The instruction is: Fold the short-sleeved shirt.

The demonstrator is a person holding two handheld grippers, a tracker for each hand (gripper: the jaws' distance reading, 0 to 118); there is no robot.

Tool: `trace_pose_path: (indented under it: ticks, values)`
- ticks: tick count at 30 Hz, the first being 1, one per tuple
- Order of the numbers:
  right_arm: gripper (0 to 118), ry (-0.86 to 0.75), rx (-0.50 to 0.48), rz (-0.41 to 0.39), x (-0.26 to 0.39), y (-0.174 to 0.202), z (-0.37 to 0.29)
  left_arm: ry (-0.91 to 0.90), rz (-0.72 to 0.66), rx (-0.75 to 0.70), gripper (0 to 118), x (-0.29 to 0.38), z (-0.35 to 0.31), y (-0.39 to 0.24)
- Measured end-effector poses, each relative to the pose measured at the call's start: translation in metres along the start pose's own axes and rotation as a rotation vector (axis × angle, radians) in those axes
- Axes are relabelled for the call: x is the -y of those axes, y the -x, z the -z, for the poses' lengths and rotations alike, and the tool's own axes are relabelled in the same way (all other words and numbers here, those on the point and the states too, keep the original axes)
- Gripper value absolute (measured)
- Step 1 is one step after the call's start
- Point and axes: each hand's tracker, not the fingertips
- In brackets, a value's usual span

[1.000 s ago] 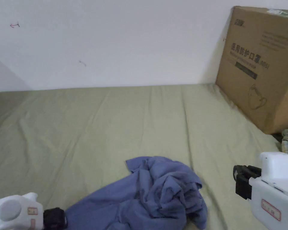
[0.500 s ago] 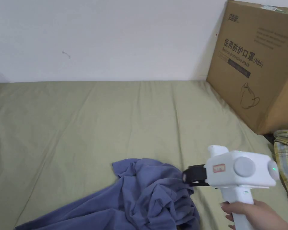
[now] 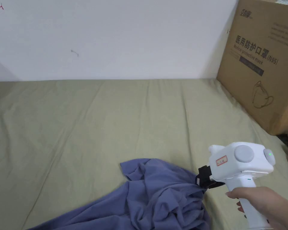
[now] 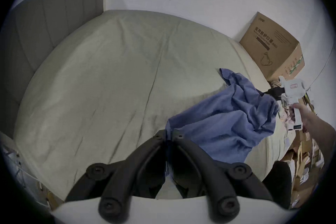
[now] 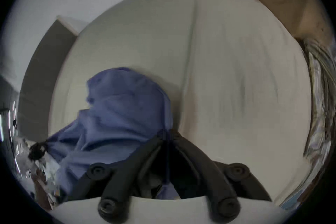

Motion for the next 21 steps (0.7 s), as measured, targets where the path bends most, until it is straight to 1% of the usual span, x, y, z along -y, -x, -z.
trace_pose_path:
  ticks: [2,4,6,8,12,17,21]
  values:
    - [2,-0.077,0.043,-0.03,0.0,0.0,-0.034,-0.016,-0.001,0.003,4,-0.01,-0.006,0.003]
    - [2,-0.139,0.02,-0.014,0.004,-0.005,-0.066,-0.033,0.023,0.012,4,-0.02,-0.017,0.003]
    - [2,-0.196,0.019,0.008,0.004,-0.009,-0.101,-0.078,0.057,0.007,4,-0.035,-0.029,0.001]
    - [2,-0.237,0.014,0.008,0.008,-0.012,-0.134,-0.106,0.065,-0.001,4,-0.051,-0.044,-0.002]
    - [2,-0.341,0.054,-0.037,0.009,-0.003,-0.203,-0.179,0.032,0.038,4,-0.093,-0.076,-0.009]
    - [2,-0.462,0.065,-0.034,-0.003,0.007,-0.282,-0.294,0.148,-0.009,4,-0.151,-0.118,-0.032]
    - [2,-0.541,0.103,-0.054,-0.026,0.013,-0.328,-0.343,0.185,-0.023,4,-0.195,-0.147,-0.047]
